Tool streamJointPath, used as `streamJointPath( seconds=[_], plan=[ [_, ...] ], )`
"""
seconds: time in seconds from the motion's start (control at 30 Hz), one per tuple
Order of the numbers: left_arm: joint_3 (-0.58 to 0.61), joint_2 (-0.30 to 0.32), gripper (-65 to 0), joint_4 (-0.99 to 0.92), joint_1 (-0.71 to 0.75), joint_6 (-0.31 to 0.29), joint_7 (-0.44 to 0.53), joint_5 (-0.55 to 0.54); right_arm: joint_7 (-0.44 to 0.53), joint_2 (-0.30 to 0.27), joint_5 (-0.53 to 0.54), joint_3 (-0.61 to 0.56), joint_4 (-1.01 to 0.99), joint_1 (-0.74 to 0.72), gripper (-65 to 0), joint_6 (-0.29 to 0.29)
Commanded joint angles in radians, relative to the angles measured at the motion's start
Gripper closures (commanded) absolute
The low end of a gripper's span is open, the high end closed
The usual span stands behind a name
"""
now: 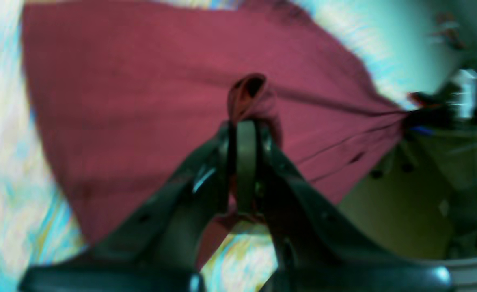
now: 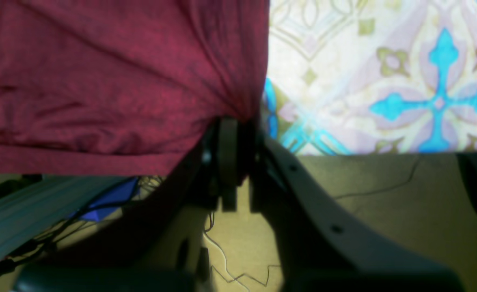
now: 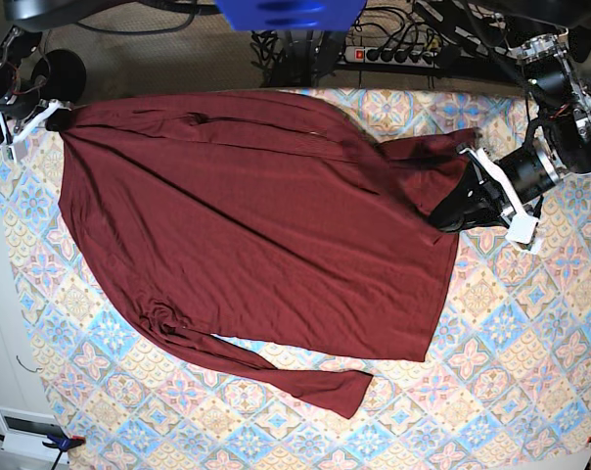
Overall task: Layout the t-shirt on the table in an organized manner, then fold the t-shirt properly
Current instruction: 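Regrasp the shirt side with the left gripper lower along the body, then drag the held shirt edge with the left gripper back toward the shoulder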
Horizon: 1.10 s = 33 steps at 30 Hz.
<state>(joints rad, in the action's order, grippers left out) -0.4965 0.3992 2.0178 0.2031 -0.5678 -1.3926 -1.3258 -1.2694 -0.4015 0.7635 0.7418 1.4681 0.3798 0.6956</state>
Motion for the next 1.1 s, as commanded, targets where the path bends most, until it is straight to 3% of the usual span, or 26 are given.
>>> streamJointPath(
  seconds=[0.0,0.27,0.4,0.8,0.93,1.07],
  plan=[
    [-0.037,0.017,0.0,0.008,-0.017,0.001,0.025,-0.013,0.013,-0.024,0.012,0.009,0.012,-0.017,-1.0,0.003],
    [-0.182,-0.095,0.0,-0.022,-0.185,0.001,0.028,0.013,0.013,-0.024,0.012,0.008,0.012,-0.026,-1.0,0.003],
    [-0.224,-0.119,0.0,-0.116,-0.242,0.001,0.058,0.067,0.012,-0.024,0.012,0.008,0.010,-0.037,-1.0,0.003],
    [-0.221,-0.110,0.0,-0.279,-0.192,0.001,0.075,0.220,0.012,-0.024,0.012,0.008,0.010,-0.040,-1.0,0.003],
    [-0.221,-0.058,0.0,-0.276,-0.147,0.001,0.011,0.223,0.012,-0.024,0.012,0.008,0.010,-0.040,-1.0,0.003],
    [-0.221,0.022,0.0,-0.276,-0.080,0.001,0.006,0.228,0.012,-0.024,0.012,0.008,0.010,-0.040,-1.0,0.003]
  ],
)
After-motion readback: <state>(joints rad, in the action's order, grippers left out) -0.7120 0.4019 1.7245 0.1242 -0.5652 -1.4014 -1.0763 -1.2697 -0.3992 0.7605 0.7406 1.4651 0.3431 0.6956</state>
